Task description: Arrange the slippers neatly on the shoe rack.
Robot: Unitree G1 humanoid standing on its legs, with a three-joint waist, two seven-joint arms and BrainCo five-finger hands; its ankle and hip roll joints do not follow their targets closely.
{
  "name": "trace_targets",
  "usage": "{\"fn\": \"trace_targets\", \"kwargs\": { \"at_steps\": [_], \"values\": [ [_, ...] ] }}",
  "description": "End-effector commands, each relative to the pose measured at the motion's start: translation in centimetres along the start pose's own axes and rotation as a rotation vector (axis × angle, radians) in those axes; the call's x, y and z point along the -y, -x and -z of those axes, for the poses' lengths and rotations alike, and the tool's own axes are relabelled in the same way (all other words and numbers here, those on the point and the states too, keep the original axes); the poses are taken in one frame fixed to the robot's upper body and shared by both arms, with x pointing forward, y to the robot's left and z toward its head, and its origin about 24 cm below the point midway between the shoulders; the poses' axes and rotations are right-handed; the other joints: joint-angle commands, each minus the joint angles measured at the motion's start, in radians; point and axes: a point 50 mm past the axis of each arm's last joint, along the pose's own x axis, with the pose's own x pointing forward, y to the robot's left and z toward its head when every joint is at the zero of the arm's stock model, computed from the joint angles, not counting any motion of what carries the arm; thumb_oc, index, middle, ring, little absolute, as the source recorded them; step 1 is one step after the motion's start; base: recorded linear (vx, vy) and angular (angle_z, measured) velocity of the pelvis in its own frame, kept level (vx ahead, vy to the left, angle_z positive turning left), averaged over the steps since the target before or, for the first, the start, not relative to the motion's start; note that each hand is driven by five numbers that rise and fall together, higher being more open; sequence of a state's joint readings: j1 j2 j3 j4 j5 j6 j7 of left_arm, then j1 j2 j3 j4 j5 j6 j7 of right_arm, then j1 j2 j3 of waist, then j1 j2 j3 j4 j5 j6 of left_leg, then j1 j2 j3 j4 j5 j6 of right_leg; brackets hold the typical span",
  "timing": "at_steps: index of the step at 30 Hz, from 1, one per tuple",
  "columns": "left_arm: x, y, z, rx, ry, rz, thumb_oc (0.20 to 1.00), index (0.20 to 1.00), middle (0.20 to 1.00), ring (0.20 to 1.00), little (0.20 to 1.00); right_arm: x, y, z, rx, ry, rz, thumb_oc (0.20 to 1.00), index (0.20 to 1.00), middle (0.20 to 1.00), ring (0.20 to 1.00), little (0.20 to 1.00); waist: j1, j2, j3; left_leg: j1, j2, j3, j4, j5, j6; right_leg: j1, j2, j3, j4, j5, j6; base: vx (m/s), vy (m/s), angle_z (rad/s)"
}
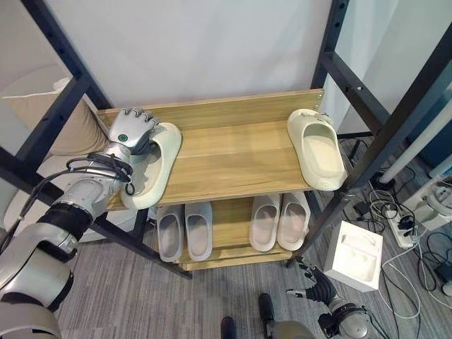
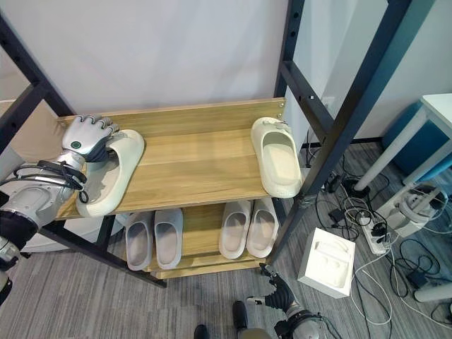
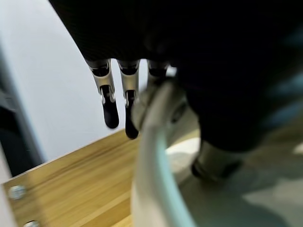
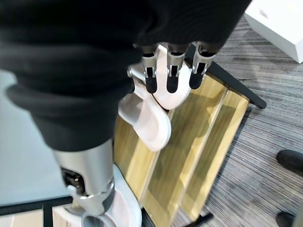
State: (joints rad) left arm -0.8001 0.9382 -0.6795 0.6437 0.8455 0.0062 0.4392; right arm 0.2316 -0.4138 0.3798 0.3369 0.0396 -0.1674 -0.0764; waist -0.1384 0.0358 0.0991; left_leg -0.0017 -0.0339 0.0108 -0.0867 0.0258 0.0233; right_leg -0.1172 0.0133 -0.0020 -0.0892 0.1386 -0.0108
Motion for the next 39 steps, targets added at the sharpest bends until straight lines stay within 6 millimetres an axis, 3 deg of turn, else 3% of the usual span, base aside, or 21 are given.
{"fn": "trace_targets", "kwargs": {
  "at_steps": [1, 8, 9, 10, 11, 14, 17, 34, 35, 36, 39],
  "values": [
    [-2.6, -2.2, 2.3, -0.076, -0.058, -0.045, 0.200, 0.200, 0.200, 0.200, 0.200, 1.4, 0.0, -2.0, 0.114, -0.007, 0.041, 1.000, 1.000, 1.000, 1.000, 1.000, -0.027, 0.003, 0.002, 0.067, 0.015, -0.010, -0.001, -0.180, 0.001, 0.167, -0.062, 0.009, 0.006, -0.254, 0.100, 0.00, 0.000, 0.00],
    [-3.9, -2.7, 2.1, -0.096, 0.027, -0.135, 0.200, 0.200, 0.200, 0.200, 0.200, 1.3, 0.2, -1.5, 0.094, -0.036, 0.059, 1.000, 1.000, 1.000, 1.000, 1.000, -0.028, 0.003, 0.000, 0.072, 0.015, -0.007, -0.001, -0.183, 0.002, 0.172, -0.062, 0.013, 0.005, -0.254, 0.097, 0.00, -0.004, -0.02],
    [-5.3, -2.9, 1.3, -0.073, 0.060, -0.219, 0.200, 0.200, 0.200, 0.200, 0.200, 1.1, 0.2, -1.4, 0.089, -0.045, 0.062, 1.000, 1.000, 1.000, 1.000, 1.000, -0.026, 0.001, 0.000, 0.074, 0.015, -0.010, -0.001, -0.183, 0.002, 0.176, -0.062, 0.009, 0.004, -0.255, 0.096, 0.00, 0.000, 0.00],
    [-5.3, -2.9, 1.3, -0.073, 0.060, -0.219, 0.200, 0.200, 0.200, 0.200, 0.200, 1.1, 0.2, -1.4, 0.089, -0.044, 0.061, 1.000, 1.000, 1.000, 1.000, 1.000, -0.027, 0.002, 0.000, 0.074, 0.015, -0.011, -0.001, -0.183, 0.002, 0.177, -0.062, 0.009, 0.004, -0.255, 0.096, 0.00, 0.000, 0.00],
    [-7.2, -3.4, -0.4, -0.017, 0.091, -0.331, 0.200, 0.200, 0.200, 0.200, 0.200, 1.1, 0.2, -1.4, 0.083, -0.048, 0.064, 1.000, 1.000, 1.000, 1.000, 1.000, -0.024, 0.000, -0.001, 0.077, 0.014, -0.017, -0.001, -0.184, 0.003, 0.183, -0.063, 0.005, 0.002, -0.258, 0.094, -0.02, -0.013, 0.04],
    [-7.5, -3.5, -1.0, -0.007, 0.101, -0.351, 0.200, 0.200, 0.200, 0.200, 0.200, 1.0, 0.2, -1.4, 0.083, -0.052, 0.066, 1.000, 1.000, 1.000, 1.000, 1.000, -0.025, 0.000, 0.000, 0.077, 0.014, -0.017, -0.001, -0.183, 0.003, 0.186, -0.063, 0.003, 0.002, -0.258, 0.094, -0.01, -0.006, 0.01],
    [-8.5, -4.5, -3.0, 0.027, 0.116, -0.401, 0.200, 0.200, 0.200, 0.200, 0.200, 1.2, 0.3, -1.3, 0.076, -0.067, 0.080, 1.000, 1.000, 1.000, 1.000, 1.000, -0.035, 0.001, 0.002, 0.078, 0.014, -0.016, -0.001, -0.184, 0.003, 0.182, -0.061, 0.012, 0.004, -0.259, 0.094, -0.02, -0.014, -0.02],
    [-9.8, -8.3, -5.3, 0.038, 0.030, -0.325, 0.200, 0.200, 0.200, 0.200, 0.200, 2.8, 1.9, 0.1, 0.031, -0.119, 0.162, 1.000, 1.000, 1.000, 1.000, 1.000, -0.112, 0.020, -0.002, 0.086, 0.028, 0.045, -0.001, -0.193, -0.002, 0.153, -0.046, 0.071, 0.021, -0.258, 0.097, 0.00, -0.022, -0.12],
    [-9.7, -8.4, -5.4, 0.038, 0.033, -0.322, 0.680, 0.680, 0.680, 0.680, 0.680, 2.7, 1.9, 0.2, 0.027, -0.122, 0.161, 1.000, 1.000, 1.000, 1.000, 1.000, -0.113, 0.021, -0.002, 0.086, 0.028, 0.047, -0.001, -0.193, -0.002, 0.152, -0.045, 0.073, 0.022, -0.258, 0.097, -0.01, -0.027, -0.17],
    [-9.8, -8.5, -5.6, 0.043, 0.037, -0.318, 1.000, 1.000, 1.000, 1.000, 1.000, 2.7, 1.9, 0.2, 0.024, -0.120, 0.159, 1.000, 1.000, 1.000, 1.000, 1.000, -0.113, 0.022, -0.003, 0.087, 0.029, 0.048, -0.001, -0.192, -0.002, 0.152, -0.044, 0.073, 0.023, -0.258, 0.097, -0.01, -0.029, -0.05],
    [-9.7, -8.3, -5.4, 0.046, 0.046, -0.316, 1.000, 1.000, 1.000, 1.000, 1.000, 2.5, 1.8, 0.4, 0.013, -0.125, 0.155, 1.000, 1.000, 1.000, 1.000, 1.000, -0.109, 0.021, -0.006, 0.090, 0.029, 0.046, -0.001, -0.192, -0.002, 0.158, -0.044, 0.068, 0.022, -0.261, 0.095, 0.00, 0.000, 0.00]
  ]
}}
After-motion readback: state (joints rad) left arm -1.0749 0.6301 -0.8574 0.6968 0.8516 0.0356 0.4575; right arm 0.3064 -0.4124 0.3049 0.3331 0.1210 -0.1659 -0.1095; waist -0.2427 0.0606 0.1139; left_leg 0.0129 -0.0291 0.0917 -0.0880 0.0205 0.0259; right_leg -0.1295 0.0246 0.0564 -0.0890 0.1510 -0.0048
